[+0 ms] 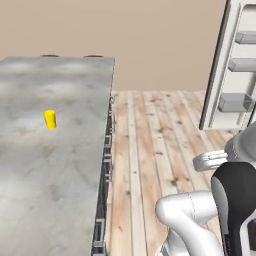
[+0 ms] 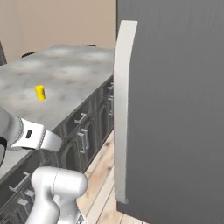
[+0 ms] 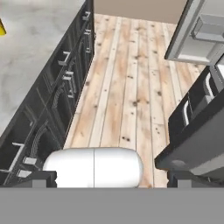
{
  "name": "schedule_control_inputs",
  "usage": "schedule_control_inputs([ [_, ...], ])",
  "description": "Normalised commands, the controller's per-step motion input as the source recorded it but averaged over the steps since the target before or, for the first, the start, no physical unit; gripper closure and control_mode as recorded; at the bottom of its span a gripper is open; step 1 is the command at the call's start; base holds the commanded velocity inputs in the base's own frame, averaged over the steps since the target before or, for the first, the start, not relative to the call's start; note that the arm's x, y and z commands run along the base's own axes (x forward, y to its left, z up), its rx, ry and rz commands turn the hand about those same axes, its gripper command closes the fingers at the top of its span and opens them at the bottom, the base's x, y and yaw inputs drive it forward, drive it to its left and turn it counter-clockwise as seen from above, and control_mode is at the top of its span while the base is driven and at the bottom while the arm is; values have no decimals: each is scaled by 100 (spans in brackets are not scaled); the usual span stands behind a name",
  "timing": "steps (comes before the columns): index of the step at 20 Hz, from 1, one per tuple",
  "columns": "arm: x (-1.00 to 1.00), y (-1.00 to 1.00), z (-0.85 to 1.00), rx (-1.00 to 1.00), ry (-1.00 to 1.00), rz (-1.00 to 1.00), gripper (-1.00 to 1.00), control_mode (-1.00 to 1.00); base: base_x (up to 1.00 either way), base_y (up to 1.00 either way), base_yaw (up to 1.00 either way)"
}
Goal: Gather the carrot and potato from the fridge and place them on a tray on the dining counter. Then gather the fish and chicken drumstick from the fridge and place them on the other tray.
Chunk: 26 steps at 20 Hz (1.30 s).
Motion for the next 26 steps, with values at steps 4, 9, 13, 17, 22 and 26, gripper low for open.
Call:
schedule_control_inputs([
  [4, 0, 0, 0, 0, 0, 0, -100, 100, 68, -13, -8],
  [9, 0, 0, 0, 0, 0, 0, -100, 100, 56, 0, -28],
  [13, 0, 0, 0, 0, 0, 0, -100, 100, 10, 0, -4],
  [17, 0, 0, 0, 0, 0, 0, -100, 100, 25, 0, -29],
  [22, 0, 0, 0, 0, 0, 0, -100, 100, 24, 0, -26],
  [26, 0, 0, 0, 0, 0, 0, -100, 100, 36, 13, -17],
])
